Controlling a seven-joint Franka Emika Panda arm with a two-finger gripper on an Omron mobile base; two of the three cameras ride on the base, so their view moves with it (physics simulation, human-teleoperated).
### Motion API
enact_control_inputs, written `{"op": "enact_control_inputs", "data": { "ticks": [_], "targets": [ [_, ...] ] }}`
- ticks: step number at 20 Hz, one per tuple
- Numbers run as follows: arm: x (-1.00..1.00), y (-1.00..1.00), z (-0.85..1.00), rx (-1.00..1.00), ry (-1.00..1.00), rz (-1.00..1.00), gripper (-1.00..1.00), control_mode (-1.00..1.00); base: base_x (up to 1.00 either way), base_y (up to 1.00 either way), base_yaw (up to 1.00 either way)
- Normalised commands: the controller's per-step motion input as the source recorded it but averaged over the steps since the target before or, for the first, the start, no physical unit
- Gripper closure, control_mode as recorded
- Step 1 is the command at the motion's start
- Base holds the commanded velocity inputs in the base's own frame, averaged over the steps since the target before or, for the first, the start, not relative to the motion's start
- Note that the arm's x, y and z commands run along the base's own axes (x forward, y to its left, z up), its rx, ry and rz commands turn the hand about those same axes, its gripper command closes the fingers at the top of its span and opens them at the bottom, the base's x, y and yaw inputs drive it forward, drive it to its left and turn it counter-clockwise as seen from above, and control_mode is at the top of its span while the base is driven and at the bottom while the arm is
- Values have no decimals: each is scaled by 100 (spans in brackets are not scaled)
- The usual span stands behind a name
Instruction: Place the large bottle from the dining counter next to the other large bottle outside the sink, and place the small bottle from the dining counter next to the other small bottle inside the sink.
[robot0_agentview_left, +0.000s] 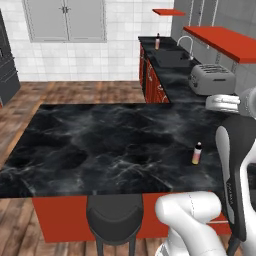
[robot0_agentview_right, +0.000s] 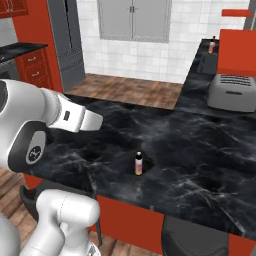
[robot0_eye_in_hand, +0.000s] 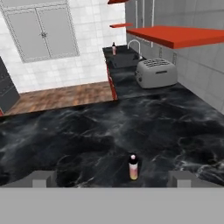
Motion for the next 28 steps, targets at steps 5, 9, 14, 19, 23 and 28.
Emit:
{"op": "enact_control_inputs", "data": {
  "ticks": [5, 9, 14, 19, 23, 28],
  "targets": [
    [0, 0, 0, 0, 0, 0, -100, 100, 35, -34, -26],
    [0, 0, 0, 0, 0, 0, -100, 100, 21, -21, -34],
    [0, 0, 0, 0, 0, 0, -100, 100, 22, -15, -34],
    [0, 0, 0, 0, 0, 0, -100, 100, 34, -8, -31],
    [0, 0, 0, 0, 0, 0, -100, 100, 39, -1, -30],
    [0, 0, 0, 0, 0, 0, -100, 100, 31, 0, -25]
  ]
}}
